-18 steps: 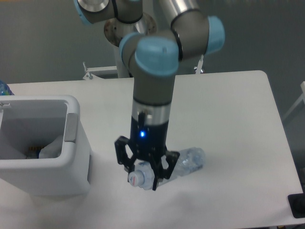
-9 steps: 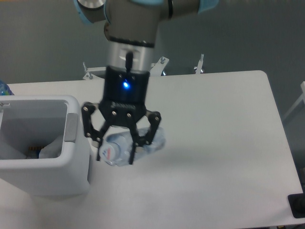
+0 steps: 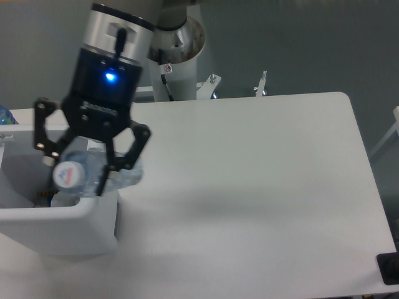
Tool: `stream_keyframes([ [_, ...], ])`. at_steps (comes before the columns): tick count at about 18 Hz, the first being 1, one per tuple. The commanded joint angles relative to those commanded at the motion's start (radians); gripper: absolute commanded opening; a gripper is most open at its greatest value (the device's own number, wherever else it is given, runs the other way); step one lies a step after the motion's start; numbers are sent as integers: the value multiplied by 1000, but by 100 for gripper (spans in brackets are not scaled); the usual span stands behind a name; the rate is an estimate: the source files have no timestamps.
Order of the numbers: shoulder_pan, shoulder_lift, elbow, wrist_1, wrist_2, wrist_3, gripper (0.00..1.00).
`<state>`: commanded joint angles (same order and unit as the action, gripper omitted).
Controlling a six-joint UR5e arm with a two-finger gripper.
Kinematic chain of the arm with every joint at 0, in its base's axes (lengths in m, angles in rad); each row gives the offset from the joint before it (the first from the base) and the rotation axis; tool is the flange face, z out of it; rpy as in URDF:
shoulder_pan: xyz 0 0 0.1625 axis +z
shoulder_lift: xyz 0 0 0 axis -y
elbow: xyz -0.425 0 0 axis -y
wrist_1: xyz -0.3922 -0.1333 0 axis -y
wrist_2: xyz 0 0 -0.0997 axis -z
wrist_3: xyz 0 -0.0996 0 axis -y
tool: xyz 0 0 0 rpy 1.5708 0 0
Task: Place the trash in the trash can
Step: 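Carry the bottle over the trash bin and lower it in, then open the gripper to release the bottle into the bin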
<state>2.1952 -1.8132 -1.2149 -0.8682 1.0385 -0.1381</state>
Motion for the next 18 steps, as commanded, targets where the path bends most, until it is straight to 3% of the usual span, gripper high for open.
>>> stream_keyframes([
  [5,-41,17,23,0,3,-2,63],
  [9,-127,-3,-17,0,3,0,64],
  [10,-135,-6,-32,0,3,6,68],
  [12,-138,-11,-49,2,0,24,91],
  [14,-138,-11,-51,2,0,29,100],
  [18,-138,-20,-40,3,-2,63,100],
])
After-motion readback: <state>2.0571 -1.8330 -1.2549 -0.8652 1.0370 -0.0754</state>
